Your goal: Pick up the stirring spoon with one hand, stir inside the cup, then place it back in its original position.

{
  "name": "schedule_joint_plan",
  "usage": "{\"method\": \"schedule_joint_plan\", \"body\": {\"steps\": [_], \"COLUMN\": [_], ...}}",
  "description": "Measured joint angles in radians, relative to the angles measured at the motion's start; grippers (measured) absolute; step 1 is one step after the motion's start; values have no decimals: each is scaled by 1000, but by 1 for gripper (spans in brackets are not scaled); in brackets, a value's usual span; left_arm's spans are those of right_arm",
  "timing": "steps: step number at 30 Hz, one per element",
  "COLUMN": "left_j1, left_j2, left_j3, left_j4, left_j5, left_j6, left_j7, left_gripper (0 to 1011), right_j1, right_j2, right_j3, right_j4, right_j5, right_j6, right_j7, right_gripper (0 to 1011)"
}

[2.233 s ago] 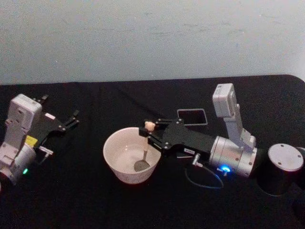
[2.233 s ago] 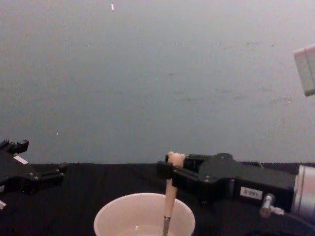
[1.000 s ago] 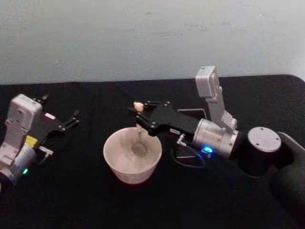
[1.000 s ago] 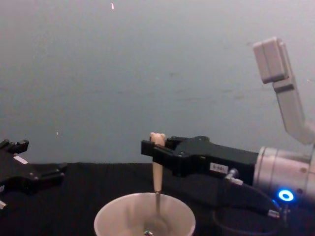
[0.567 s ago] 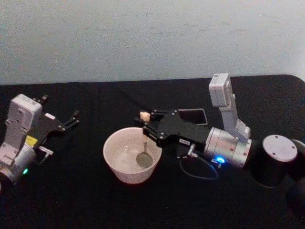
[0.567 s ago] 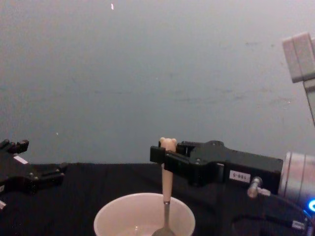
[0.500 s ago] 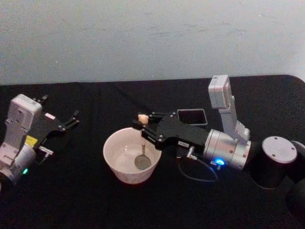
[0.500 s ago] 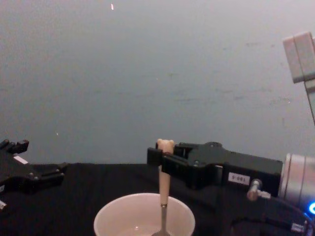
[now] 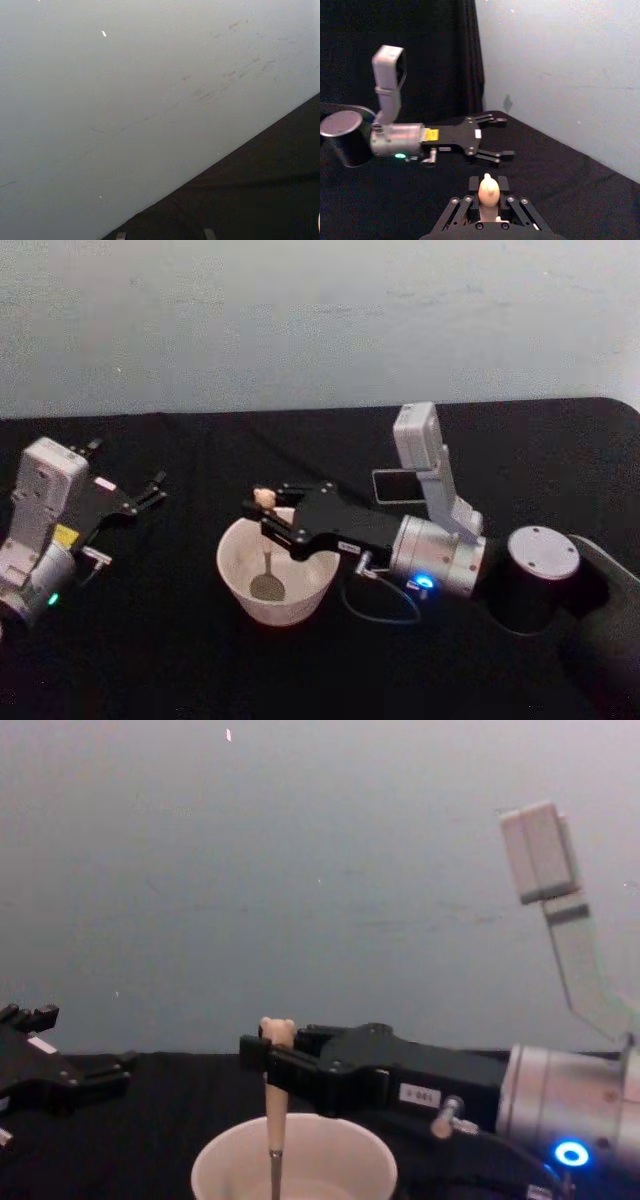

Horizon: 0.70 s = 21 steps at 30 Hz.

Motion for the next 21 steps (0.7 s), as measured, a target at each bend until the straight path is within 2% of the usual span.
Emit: {"method": "schedule_joint_plan", "body": {"steps": [7,12,17,21], "left_j1": [0,0,0,0], "left_j2": [0,0,0,0], "left_j3": [0,0,0,0], "left_j4": [0,0,0,0], "left_j5": [0,0,0,0], "left_j6": [0,0,0,0], "left_j7": [0,0,0,0], "left_gripper": [1001,1001,1001,1001], "right_j1": [51,74,75,53], "right_j2": [-42,-53,-40,-9], "right_j3": [7,23,38,49], "right_j4": [80,118,120,86], "right_j5": [-19,-26,-30,-34], "right_j6": [-17,-22,-19,-10], "right_j7": [-26,-40,-44,-43], "right_gripper": [213,213,213,213]}}
